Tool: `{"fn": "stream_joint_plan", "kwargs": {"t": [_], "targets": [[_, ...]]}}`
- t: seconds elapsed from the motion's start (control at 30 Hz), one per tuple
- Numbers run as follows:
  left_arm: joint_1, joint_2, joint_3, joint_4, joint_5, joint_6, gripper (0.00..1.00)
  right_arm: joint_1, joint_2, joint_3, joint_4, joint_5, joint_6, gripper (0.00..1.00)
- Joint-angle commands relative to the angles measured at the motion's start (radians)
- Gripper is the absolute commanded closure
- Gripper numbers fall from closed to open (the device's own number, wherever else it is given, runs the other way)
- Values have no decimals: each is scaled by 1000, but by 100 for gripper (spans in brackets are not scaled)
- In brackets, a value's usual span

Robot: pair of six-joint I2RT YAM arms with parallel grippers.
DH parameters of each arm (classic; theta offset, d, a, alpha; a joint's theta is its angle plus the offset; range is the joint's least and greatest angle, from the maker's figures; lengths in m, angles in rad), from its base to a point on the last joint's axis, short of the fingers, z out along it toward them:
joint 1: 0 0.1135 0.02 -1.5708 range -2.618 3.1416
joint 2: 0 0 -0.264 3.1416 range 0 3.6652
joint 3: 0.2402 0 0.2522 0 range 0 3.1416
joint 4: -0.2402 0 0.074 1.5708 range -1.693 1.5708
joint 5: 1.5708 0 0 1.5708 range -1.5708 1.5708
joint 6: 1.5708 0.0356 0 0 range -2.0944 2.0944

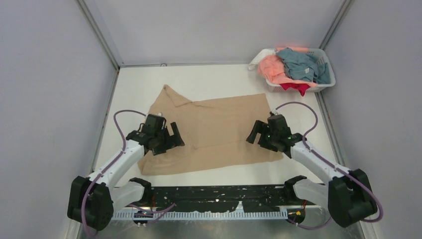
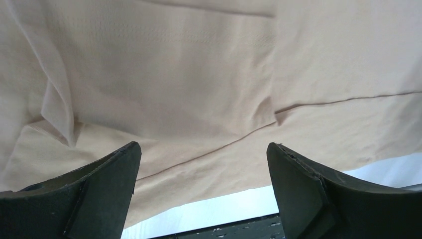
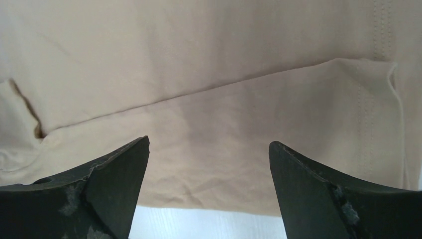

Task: Fold and stack the t-shirts
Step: Fold the flattened tshirt in 1/3 of the way, then grab the side of the flattened tshirt furthest away from the robot with both arms

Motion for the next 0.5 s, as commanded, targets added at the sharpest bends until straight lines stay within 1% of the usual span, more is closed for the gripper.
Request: {"fn": "stream_joint_plan", "kwargs": {"t": [0.0,0.03,0.13,0.23,0.33,0.43,0.47], "targets": [[-2,-53,128,-32,-66,40,0,4,136,2,184,19,9,5],[0,-53,156,-28,-81,44,0,4,167,-2,193,21,9,5],[5,-11,245,-30,-156,62,0,3,182,-38,168,14,25,5],[28,69,362,-49,-202,79,0,3,114,-85,107,32,40,5],[69,168,458,-15,-172,99,0,3,45,-123,-15,47,58,5],[116,299,553,29,-165,103,0,3,-24,-132,-82,38,54,5],[134,354,601,16,-151,98,0,3,-34,-129,-99,37,53,5]]}}
